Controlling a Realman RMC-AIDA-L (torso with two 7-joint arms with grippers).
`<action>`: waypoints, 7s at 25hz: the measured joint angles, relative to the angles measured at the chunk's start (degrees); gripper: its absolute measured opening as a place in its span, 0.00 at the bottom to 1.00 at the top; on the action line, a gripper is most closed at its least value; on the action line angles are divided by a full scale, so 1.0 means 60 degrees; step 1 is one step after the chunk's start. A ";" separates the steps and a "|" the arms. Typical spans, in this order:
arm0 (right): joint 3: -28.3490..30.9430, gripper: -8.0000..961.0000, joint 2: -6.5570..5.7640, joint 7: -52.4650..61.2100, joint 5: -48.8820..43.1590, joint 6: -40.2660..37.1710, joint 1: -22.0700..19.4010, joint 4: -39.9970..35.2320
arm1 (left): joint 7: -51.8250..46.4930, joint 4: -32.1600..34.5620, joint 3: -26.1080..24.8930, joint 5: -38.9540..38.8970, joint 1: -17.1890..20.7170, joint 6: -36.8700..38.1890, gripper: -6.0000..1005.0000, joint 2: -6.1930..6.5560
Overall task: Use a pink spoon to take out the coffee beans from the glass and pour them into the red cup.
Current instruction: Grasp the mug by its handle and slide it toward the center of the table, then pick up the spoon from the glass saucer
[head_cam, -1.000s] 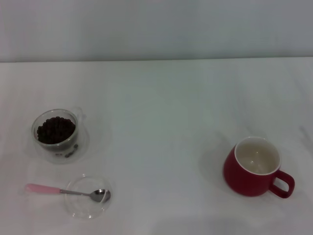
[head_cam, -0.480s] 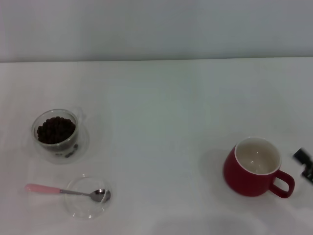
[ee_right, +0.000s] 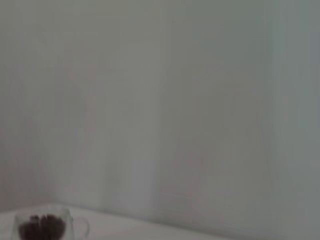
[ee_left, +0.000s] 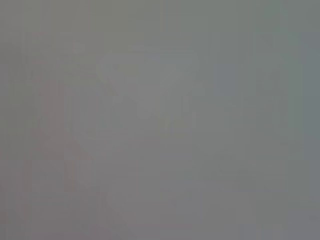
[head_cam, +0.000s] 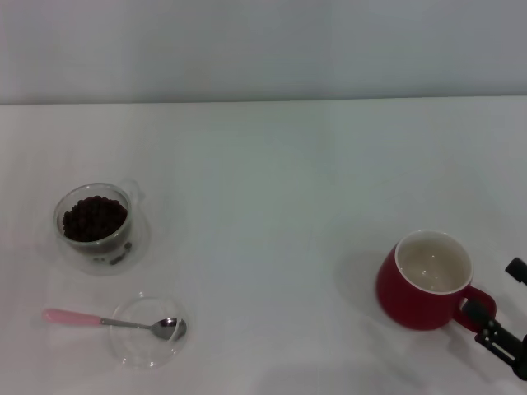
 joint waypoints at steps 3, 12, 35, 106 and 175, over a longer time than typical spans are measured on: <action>0.0010 0.87 0.0060 -0.0152 0.0001 0.0463 -0.0038 0.0005 | 0.0000 0.0025 -0.0010 -0.0040 0.0005 0.0001 0.88 0.0000; 0.0002 0.87 0.0139 -0.0173 0.0000 0.1687 0.0112 -0.0063 | 0.0016 0.0199 -0.0013 -0.0113 0.0075 0.0014 0.88 0.0014; 0.0242 0.68 0.0082 -0.0698 0.0114 0.2639 0.0359 -0.0088 | 0.0014 0.0419 -0.0012 -0.0108 0.0140 0.0041 0.88 -0.0001; -0.2563 0.19 0.0233 0.0935 0.0322 0.3373 0.0903 -0.2230 | 0.0059 0.0468 -0.0012 -0.0138 -0.0071 -0.0077 0.88 0.0015; 0.4474 0.66 -0.0005 -0.1009 0.1723 -0.0463 0.1261 -0.2253 | -0.9269 -0.1392 0.3790 0.0857 0.0932 0.0027 0.88 -0.0101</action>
